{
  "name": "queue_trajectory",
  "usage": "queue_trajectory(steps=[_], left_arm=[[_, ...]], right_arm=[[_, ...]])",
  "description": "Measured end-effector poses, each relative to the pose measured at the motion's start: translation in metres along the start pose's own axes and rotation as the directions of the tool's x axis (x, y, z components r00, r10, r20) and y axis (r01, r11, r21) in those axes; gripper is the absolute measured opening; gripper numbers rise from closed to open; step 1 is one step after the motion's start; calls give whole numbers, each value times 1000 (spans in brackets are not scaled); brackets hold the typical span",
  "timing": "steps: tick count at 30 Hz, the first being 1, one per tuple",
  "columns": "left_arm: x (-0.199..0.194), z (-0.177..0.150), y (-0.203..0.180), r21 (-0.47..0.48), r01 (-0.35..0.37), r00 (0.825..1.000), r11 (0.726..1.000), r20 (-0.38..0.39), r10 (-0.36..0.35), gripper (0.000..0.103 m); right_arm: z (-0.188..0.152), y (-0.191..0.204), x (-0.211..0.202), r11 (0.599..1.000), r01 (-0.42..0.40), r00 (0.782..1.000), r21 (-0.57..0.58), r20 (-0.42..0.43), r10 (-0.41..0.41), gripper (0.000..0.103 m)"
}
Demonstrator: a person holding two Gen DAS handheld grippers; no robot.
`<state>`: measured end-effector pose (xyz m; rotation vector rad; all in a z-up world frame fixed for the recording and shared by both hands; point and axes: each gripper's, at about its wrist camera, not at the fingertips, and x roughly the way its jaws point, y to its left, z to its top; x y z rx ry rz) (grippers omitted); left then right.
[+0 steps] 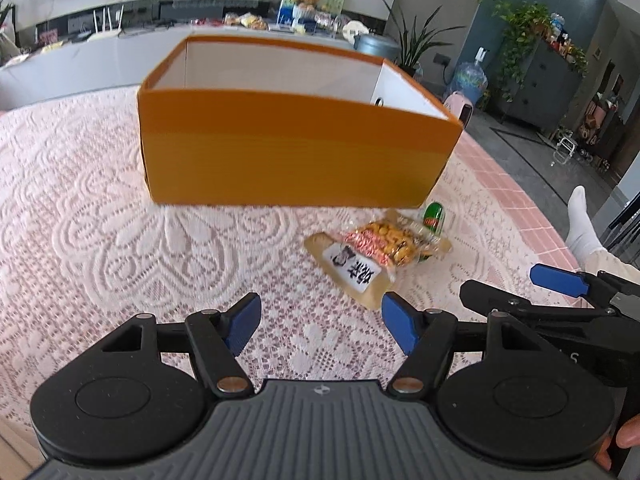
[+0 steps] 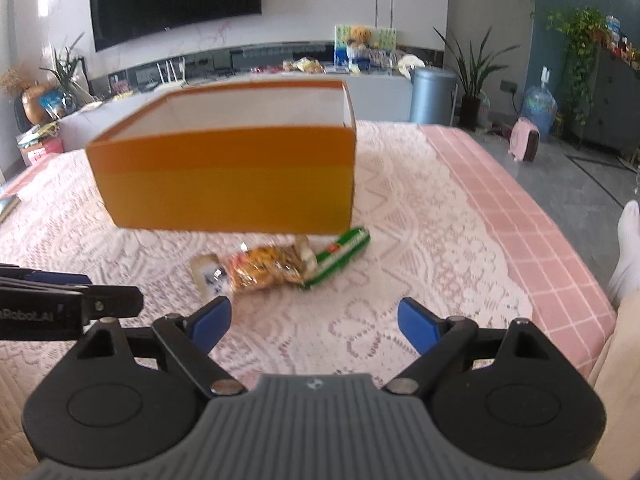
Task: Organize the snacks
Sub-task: 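Move both tools back toward the remaining snacks beside the box, then grasp the peanut packet with the left tool while the right tool lowers onto the green sausage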
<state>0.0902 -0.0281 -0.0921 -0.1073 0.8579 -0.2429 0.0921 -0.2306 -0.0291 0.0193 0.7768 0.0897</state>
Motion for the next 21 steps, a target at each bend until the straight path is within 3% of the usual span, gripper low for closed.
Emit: queue_trajectory(steps=[11, 16, 21], left_arm=[[21, 8, -6, 49, 55, 998, 997, -7, -55, 82], [33, 12, -16, 110, 78, 997, 991, -1, -79, 84], [51, 17, -18, 109, 104, 994, 989, -34, -101, 85]], right_arm=[[5, -18, 25, 998, 38, 998, 56, -43, -36, 86], [8, -22, 34, 996, 56, 997, 64, -50, -53, 77], [9, -27, 42, 994, 66, 996, 82, -65, -61, 72]])
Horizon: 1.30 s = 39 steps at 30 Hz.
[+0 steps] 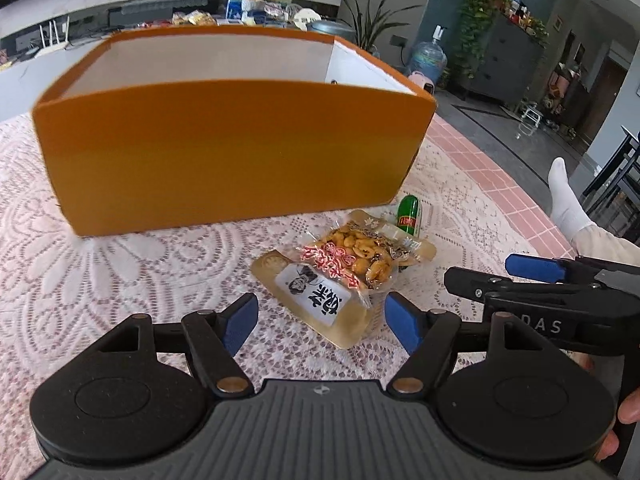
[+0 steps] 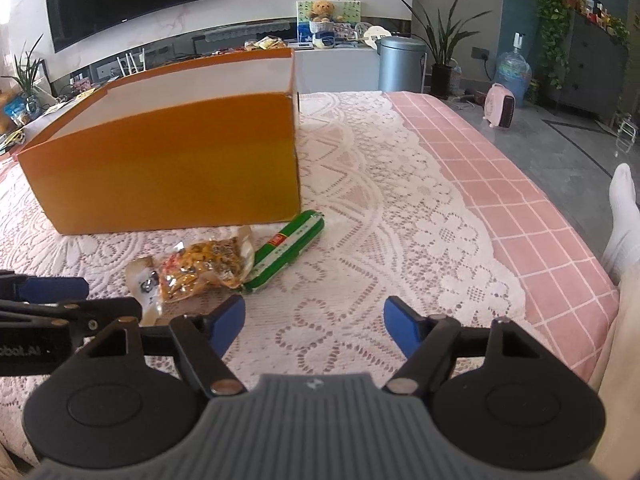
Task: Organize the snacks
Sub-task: 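Grasp the peanut packet with the left tool while the right tool lowers onto the green sausage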
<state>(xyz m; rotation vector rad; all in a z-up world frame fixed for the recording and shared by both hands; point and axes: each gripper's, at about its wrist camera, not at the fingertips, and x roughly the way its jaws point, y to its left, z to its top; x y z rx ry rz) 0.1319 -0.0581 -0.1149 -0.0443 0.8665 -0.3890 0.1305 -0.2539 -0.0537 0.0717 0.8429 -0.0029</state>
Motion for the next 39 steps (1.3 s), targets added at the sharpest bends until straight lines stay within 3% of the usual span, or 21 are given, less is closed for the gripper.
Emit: queue_trajectory(steps=[9, 17, 22, 27, 30, 32, 34, 37, 39], left_arm=[[19, -2, 8, -30, 34, 999, 999, -27, -34, 85], [20, 0, -1, 63, 13, 1000, 998, -2, -13, 85], [18, 1, -12, 145, -40, 999, 989, 40, 35, 85], [21, 4, -32, 287, -78, 996, 955, 55, 65, 85], [27, 8, -48, 375, -114, 993, 920, 75, 92, 82], [31, 9, -58, 443, -137, 990, 886, 90, 109, 78], [36, 9, -66, 501, -153, 988, 852, 94, 122, 68], [44, 8, -70, 538, -138, 990, 831, 63, 123, 58], [46, 6, -71, 554, -145, 989, 820, 58, 135, 57]], right_arm=[[3, -2, 12, 1000, 20, 1000, 20, -19, -19, 70], [2, 1, 21, 1000, 12, 999, 15, -41, -11, 70], [4, -1, 20, 999, 23, 1000, 35, -20, -23, 68], [6, -7, 21, 997, 58, 998, 48, -12, -57, 68], [7, -9, 21, 997, 47, 999, 65, -13, -47, 68], [7, -10, 19, 997, 53, 999, 64, -3, -53, 68], [8, -11, 19, 996, 58, 998, 69, -3, -58, 68], [8, -14, 18, 995, 65, 998, 77, -6, -64, 68], [8, -15, 18, 995, 68, 998, 77, -5, -68, 68]])
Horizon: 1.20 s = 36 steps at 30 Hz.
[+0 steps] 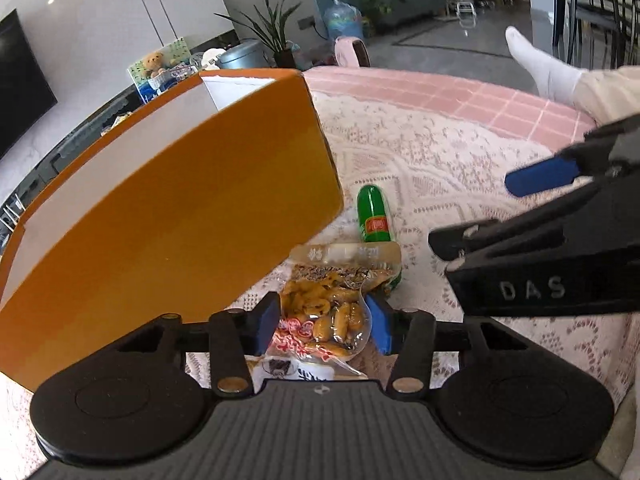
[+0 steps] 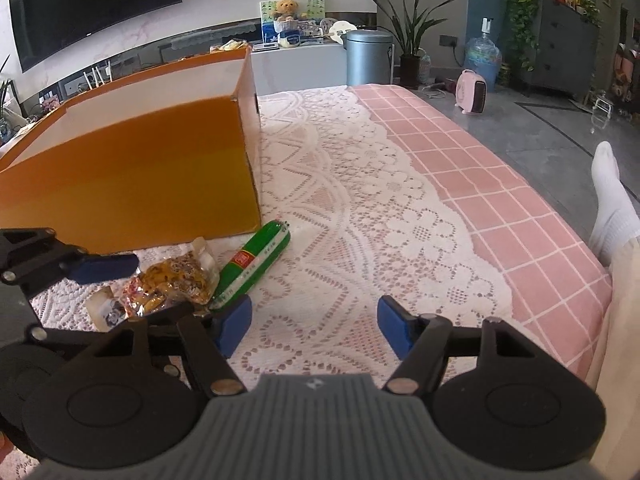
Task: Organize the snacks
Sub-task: 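Grasp the peanut packet with the left tool while the right tool lowers onto the green sausage, then grasp the green sausage stick with the right tool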
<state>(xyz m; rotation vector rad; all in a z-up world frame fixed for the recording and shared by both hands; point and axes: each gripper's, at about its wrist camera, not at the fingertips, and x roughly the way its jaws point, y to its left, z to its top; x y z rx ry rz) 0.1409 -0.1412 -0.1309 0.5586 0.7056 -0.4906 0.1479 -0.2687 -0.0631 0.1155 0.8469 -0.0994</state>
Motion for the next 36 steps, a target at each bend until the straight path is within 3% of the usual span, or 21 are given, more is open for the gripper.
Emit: queue_trajectory(steps=[6, 10, 13, 18, 21, 25, 27, 29, 34, 36], left_arm=[[-3, -5, -3, 52, -41, 999, 998, -27, 42, 42], [-14, -4, 7, -24, -54, 999, 998, -4, 54, 28], [-26, -6, 27, -157, -26, 1000, 987, 9, 27, 28], [-45, -14, 70, -397, 67, 998, 915, 28, -61, 27], [-56, -22, 95, -518, 129, 991, 846, 44, -124, 26], [-61, -36, 123, -653, 194, 979, 732, 76, -191, 26], [-61, -40, 131, -680, 206, 976, 703, 93, -197, 26], [-61, -41, 132, -682, 204, 977, 702, 97, -190, 26], [-66, -36, 131, -662, 157, 987, 733, 71, -147, 25], [-69, -35, 130, -652, 118, 992, 749, 49, -114, 24]], right_arm=[[0, 1, -1, 1000, -7, 1000, -2, 0, 7, 68], [-1, 5, -1, 1000, -26, 1000, -16, 11, 26, 68], [0, 8, -1, 999, -50, 999, -15, 14, 50, 68], [3, 11, 2, 991, -124, 992, 54, -12, 125, 68], [8, 16, 4, 986, -151, 988, 69, -5, 152, 68], [15, 26, 7, 982, -178, 984, 62, 19, 177, 68], [19, 30, 11, 980, -189, 982, 68, 16, 189, 67], [22, 34, 18, 982, -178, 984, 63, 11, 178, 63], [28, 31, 36, 988, -131, 991, 77, -20, 133, 46], [30, 30, 43, 990, -117, 992, 84, -35, 120, 44]])
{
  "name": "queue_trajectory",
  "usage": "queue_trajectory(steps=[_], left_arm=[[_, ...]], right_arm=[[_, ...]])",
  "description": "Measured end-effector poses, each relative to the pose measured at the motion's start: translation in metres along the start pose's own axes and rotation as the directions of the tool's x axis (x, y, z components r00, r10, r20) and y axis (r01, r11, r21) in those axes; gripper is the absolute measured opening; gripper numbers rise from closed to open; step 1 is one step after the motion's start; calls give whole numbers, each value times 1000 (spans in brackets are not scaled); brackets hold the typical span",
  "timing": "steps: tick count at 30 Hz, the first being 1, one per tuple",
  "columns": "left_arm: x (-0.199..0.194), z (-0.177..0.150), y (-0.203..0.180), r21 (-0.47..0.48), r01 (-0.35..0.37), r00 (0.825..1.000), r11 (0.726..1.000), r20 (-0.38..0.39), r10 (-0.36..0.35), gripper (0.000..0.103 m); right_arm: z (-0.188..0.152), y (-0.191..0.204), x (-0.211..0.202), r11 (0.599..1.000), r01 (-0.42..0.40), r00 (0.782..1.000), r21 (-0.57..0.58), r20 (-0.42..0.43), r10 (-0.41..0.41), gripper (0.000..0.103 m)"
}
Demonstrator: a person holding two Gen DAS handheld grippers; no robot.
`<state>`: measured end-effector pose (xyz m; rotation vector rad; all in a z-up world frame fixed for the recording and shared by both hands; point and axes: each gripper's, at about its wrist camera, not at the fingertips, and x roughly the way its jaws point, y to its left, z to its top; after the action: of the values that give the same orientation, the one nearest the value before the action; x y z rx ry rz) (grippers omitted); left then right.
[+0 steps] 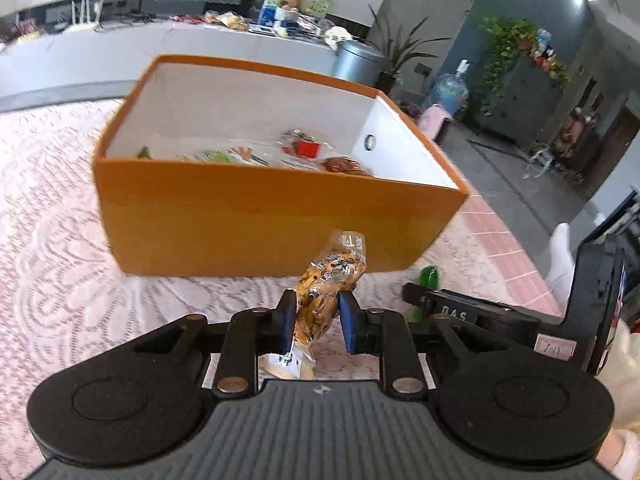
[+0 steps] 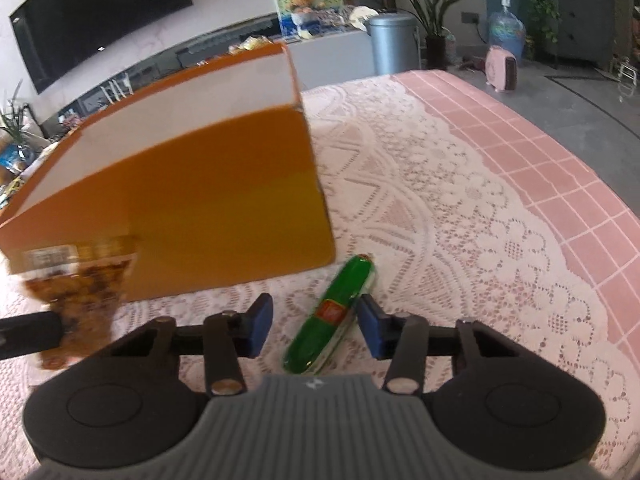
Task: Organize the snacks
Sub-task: 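Grasp the green sausage stick with the right tool, then lift both snacks and carry them over the orange box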
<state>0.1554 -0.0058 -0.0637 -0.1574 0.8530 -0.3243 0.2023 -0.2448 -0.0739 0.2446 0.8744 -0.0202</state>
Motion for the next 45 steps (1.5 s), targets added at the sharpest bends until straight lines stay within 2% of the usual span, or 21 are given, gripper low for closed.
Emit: queue_trajectory(steps=[2, 3, 9, 13, 17, 19, 24, 32, 38, 42, 45], left_arm=[[-1, 1, 0, 18, -26, 1000, 999, 10, 26, 22], [-1, 1, 1, 18, -34, 999, 999, 12, 33, 21], [-2, 2, 8, -1, -26, 999, 1000, 21, 26, 21], [-3, 1, 9, 2, -21, 999, 1000, 24, 21, 21], [-3, 1, 11, -8, -2, 1000, 1000, 19, 2, 21], [-2, 1, 14, -29, 23, 1000, 999, 13, -23, 21], [2, 3, 14, -43, 16, 1000, 999, 7, -16, 21], [13, 3, 23, -90, 63, 998, 994, 15, -61, 31], [19, 3, 20, -69, 77, 997, 995, 24, -76, 36], [26, 0, 17, -37, 76, 997, 996, 6, -76, 49], [31, -3, 15, -15, 64, 998, 998, 4, -64, 50]], right_arm=[[1, 0, 6, 1000, 10, 1000, -4, -4, -10, 35], [2, 0, 9, 1000, 12, 1000, -10, -9, -12, 26], [-1, 2, 7, 999, 3, 1000, -45, -25, -4, 23], [-11, 22, -17, 982, -137, 991, -126, -13, 137, 23], [-20, 42, -36, 932, -302, 951, -201, 10, 310, 23], [-22, 47, -36, 911, -343, 936, -230, 3, 353, 23], [-24, 50, -28, 908, -353, 933, -225, -16, 359, 23], [-24, 53, -21, 913, -342, 938, -222, -22, 346, 23], [-27, 56, -16, 918, -329, 943, -222, -30, 330, 23], [-27, 56, -15, 919, -328, 944, -219, -32, 329, 23], [-28, 59, -14, 919, -325, 945, -223, -32, 326, 23]])
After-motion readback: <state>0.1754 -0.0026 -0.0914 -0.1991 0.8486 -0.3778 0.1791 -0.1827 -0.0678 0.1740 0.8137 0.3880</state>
